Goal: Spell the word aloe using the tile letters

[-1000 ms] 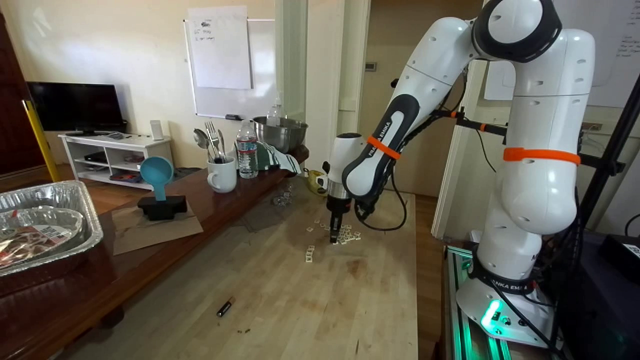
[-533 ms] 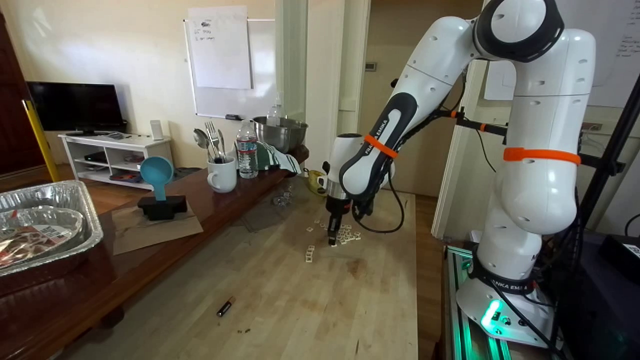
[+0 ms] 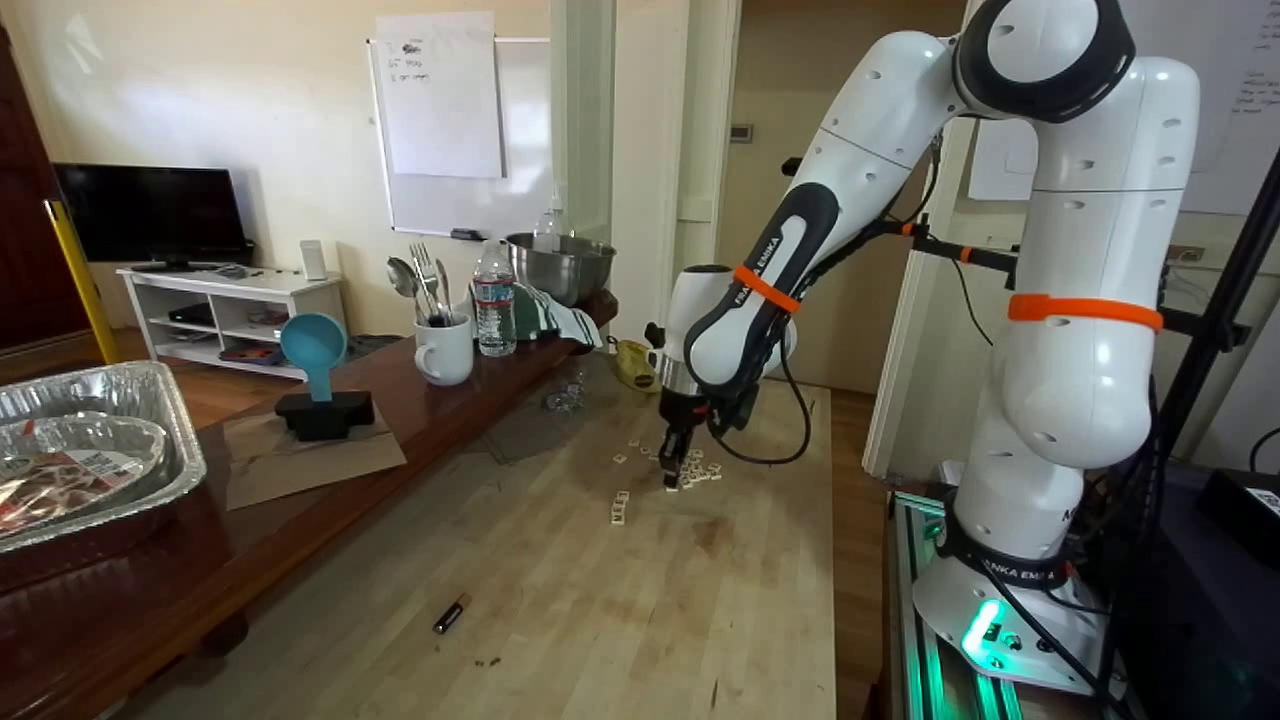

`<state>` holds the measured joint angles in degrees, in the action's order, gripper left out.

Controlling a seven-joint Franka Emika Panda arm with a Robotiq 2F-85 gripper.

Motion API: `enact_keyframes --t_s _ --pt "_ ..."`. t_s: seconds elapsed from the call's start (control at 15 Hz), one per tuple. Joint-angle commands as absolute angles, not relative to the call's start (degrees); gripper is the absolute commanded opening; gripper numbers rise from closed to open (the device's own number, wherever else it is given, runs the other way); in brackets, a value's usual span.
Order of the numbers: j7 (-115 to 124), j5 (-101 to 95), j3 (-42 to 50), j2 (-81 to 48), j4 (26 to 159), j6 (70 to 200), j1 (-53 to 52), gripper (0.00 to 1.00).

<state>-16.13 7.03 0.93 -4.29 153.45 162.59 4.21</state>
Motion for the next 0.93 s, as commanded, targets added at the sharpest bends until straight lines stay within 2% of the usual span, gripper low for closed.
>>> enact_keyframes --t_s 0.0,0.2,0.6,0.87 --pt "-18.2 13.6 -0.11 -1.53 155.23 162.21 4.82 0.0" --pt "-18.07 14.17 0.5 -0.74 155.7 162.26 4.48 0.0" --pt "-16.78 1.93 3.31 -2.42 156.25 163.76 4.74 0.0" --pt "-17.22 5.04 3.35 -3.99 155.08 166.19 5.03 0.0"
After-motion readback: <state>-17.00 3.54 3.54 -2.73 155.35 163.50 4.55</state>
